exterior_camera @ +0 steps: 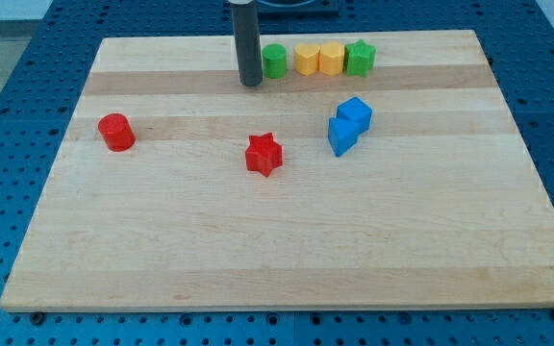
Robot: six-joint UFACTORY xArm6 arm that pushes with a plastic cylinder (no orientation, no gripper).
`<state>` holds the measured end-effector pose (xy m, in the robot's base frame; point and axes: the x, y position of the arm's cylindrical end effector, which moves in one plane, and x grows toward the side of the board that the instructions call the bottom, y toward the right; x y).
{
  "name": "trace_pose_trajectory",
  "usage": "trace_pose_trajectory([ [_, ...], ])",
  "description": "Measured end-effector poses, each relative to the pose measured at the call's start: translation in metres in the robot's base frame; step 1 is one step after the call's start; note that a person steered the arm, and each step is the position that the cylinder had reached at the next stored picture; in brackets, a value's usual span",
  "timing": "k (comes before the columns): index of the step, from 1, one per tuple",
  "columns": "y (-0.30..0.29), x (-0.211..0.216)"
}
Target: Move the green circle to the yellow heart
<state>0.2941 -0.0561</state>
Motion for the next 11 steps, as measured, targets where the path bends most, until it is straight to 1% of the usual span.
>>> trace_pose_trajectory([
  [1, 0.0, 0.0],
  [3, 0.0, -0.027],
  [6, 0.0, -0.035],
  [8, 0.0, -0.052],
  [11, 0.001, -0.055],
])
